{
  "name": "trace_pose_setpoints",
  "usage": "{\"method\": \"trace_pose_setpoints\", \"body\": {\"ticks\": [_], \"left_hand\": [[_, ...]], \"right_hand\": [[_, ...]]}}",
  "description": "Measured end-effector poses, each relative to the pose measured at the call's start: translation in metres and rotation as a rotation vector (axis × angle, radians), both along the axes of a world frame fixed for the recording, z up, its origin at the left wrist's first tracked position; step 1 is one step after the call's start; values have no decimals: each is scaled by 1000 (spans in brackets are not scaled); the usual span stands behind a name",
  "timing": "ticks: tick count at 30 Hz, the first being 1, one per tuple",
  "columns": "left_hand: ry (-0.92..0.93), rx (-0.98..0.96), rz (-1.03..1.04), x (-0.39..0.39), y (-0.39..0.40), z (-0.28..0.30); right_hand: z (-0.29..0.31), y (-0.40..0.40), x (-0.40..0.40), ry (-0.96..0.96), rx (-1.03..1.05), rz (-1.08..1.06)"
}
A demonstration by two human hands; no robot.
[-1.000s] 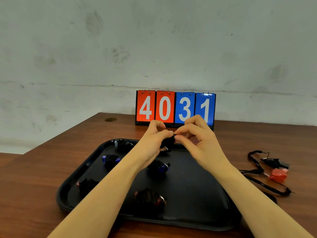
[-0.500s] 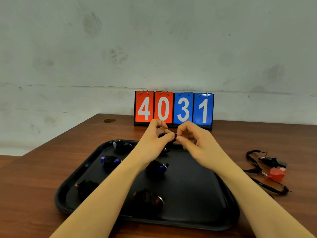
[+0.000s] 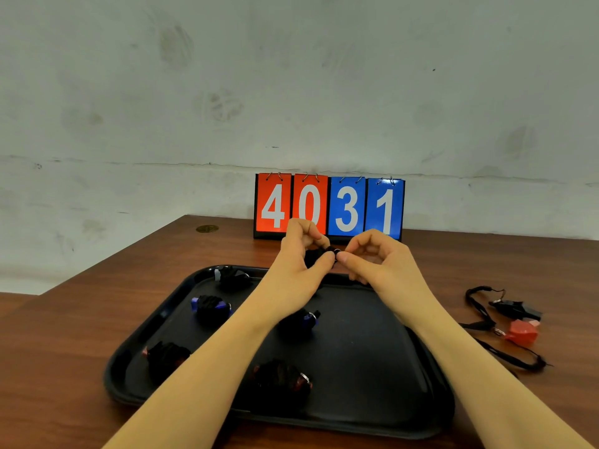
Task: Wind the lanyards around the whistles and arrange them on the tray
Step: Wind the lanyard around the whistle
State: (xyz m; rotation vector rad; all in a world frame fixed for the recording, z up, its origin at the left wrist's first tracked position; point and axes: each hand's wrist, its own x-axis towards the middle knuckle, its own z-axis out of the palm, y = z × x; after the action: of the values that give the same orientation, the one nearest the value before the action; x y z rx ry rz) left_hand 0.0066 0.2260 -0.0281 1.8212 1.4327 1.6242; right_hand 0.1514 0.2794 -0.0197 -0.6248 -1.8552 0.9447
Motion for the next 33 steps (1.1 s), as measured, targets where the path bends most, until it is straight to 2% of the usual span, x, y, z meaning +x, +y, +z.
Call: {"method": "trace_pose_setpoints", "body": {"ticks": [13, 17, 22, 28, 33], "left_hand": [[195, -99, 25, 0, 2, -5], [212, -115, 104, 0, 5, -1], [410, -124, 247, 4, 12, 10], [538, -185, 185, 22, 28, 12], [523, -286, 118, 31, 42, 8]], "right_hand": [[0, 4, 0, -165, -57, -121], [3, 9, -2, -263, 9, -208], [9, 16, 2, -418, 119, -279], [5, 32, 25, -518, 144, -320], [-14, 46, 35, -544, 103, -367]]}}
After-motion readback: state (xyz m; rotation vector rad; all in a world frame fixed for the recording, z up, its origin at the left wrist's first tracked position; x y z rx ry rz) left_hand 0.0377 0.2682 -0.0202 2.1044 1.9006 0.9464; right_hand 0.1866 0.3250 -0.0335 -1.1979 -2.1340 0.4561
